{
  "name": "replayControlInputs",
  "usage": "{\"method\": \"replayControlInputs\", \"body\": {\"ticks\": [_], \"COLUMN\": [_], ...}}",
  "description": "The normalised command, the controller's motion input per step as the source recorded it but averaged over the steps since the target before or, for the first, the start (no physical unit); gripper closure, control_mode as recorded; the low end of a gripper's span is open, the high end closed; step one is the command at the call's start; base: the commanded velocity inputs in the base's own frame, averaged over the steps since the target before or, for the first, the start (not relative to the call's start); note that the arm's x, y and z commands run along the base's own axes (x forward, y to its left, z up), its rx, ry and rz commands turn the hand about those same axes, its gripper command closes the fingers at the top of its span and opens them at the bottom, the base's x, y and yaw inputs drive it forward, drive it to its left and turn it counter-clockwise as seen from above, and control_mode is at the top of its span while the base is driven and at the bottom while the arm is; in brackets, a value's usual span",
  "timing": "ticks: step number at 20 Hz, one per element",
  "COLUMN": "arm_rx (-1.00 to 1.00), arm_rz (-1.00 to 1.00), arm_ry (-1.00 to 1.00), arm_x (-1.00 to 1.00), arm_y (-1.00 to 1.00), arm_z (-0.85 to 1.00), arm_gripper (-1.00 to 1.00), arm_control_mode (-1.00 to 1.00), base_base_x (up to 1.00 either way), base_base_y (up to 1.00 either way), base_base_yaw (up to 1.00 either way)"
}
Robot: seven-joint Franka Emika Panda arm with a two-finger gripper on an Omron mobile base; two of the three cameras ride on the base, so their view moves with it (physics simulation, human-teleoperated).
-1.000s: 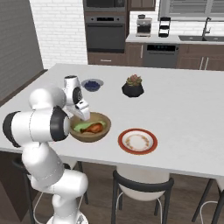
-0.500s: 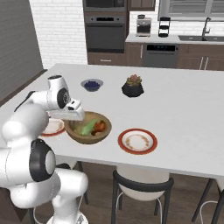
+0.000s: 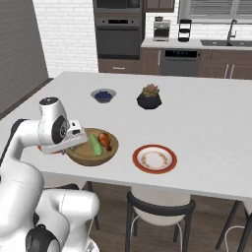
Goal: Pick the chicken drumstick and corn from their plates and place them in the bowl. Then put the bowl in the fridge.
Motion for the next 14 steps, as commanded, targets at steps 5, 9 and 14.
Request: {"method": "replayControlInputs", "body": {"ticks": [5, 9, 14], "arm_rx": [-0.15, -0.15, -0.08], "arm_rz": [0.75, 0.54, 0.24], "arm_ry": [-0.12, -0.18, -0.10], "arm_x": [-1.00, -0.80, -0.52], "arm_y": [0.00, -0.17, -0.14], "arm_z": [0.15, 0.21, 0.24], "arm_gripper": [1.00, 1.00, 1.00], "arm_control_mode": [-1.00, -1.00, -1.00], "base_base_x": [0.00, 0.00, 0.00], "base_base_y": [0.00, 0.00, 0.00], "base_base_yaw": [0.00, 0.00, 0.00]}}
